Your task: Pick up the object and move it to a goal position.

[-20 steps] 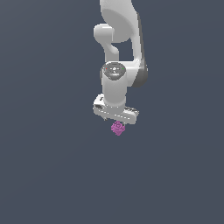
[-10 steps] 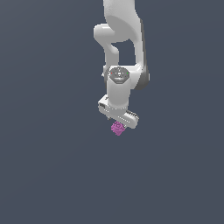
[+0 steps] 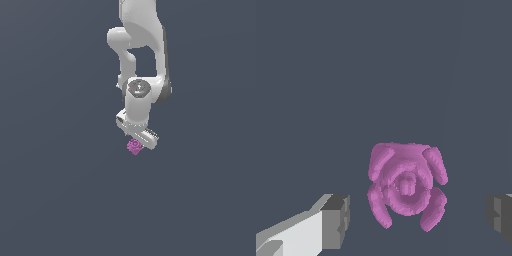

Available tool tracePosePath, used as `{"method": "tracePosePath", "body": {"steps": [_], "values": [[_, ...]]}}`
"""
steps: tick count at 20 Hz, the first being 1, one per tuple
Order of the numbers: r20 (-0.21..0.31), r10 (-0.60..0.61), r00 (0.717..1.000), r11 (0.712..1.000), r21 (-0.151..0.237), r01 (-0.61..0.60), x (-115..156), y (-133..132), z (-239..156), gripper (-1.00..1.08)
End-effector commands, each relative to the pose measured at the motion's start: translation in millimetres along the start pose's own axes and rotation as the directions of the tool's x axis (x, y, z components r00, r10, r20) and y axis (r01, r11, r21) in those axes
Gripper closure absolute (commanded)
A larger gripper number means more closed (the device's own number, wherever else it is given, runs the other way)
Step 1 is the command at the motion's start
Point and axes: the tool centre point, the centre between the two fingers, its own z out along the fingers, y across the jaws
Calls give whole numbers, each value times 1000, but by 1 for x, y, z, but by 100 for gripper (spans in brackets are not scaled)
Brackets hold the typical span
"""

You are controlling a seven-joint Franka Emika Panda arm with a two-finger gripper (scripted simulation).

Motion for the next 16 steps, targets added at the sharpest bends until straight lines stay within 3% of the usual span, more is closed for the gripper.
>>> {"method": "tracePosePath", "body": {"steps": [1, 10, 16], "values": [[-2, 22, 1000, 1000, 0, -22, -1, 0, 2, -92], [-2, 33, 999, 999, -1, -33, -2, 0, 6, -92], [-3, 36, 999, 999, -1, -36, -3, 1, 30, -92]]}}
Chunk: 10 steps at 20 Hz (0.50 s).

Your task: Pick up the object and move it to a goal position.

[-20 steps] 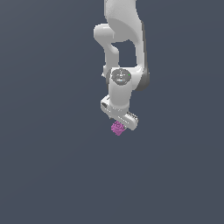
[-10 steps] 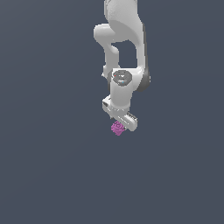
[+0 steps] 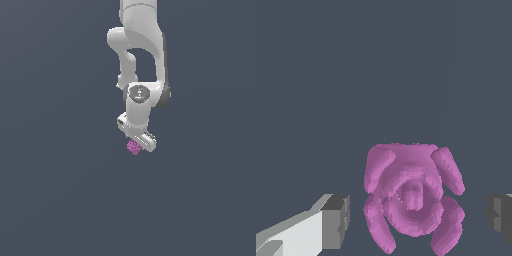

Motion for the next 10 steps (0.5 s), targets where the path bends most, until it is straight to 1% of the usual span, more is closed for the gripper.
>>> {"method": "tracePosePath", "body": {"steps": [1, 5, 9, 10], "values": [[1, 1, 1000, 1000, -1, -1, -1, 1, 13, -92], [0, 3, 1000, 1000, -1, -3, 0, 1, 27, -92], [0, 3, 1000, 1000, -1, -3, 0, 0, 31, -92], [0, 3, 1000, 1000, -1, -3, 0, 0, 31, 108]]}}
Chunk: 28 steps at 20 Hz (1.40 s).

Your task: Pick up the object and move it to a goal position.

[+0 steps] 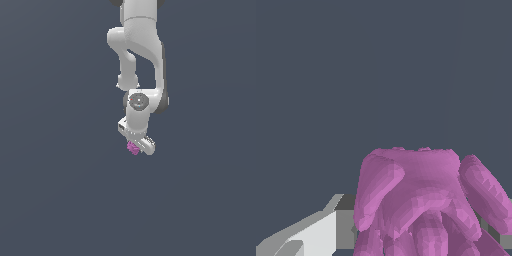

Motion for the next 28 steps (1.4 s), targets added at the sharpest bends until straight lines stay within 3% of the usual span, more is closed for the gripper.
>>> {"method": "tracePosePath", "body": {"steps": [1, 16, 28], "values": [[0, 1, 1000, 1000, 0, -1, 0, 0, 1, 108], [-1, 0, 1000, 1000, 1, 1, -8, -1, -6, 108], [0, 0, 1000, 1000, 1, 0, -73, -6, -54, 108]]}}
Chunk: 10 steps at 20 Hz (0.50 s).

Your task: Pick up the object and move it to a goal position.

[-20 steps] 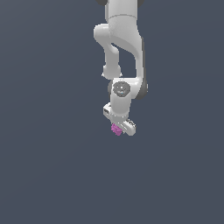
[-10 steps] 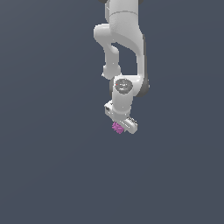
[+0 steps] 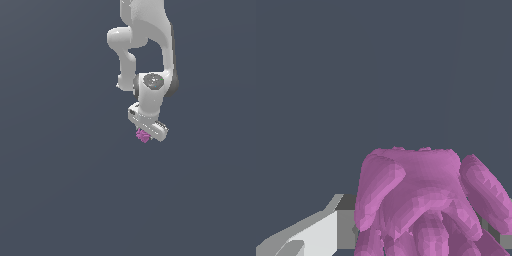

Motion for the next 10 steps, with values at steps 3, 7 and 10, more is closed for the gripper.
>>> {"method": "tracePosePath", "body": {"steps": [3, 7, 10], "values": [[0, 0, 1000, 1000, -1, 0, -25, -2, -19, 108], [0, 0, 1000, 1000, -1, 0, -38, -4, -30, 108], [-1, 1, 1000, 1000, -1, -1, -43, -5, -34, 108]]}}
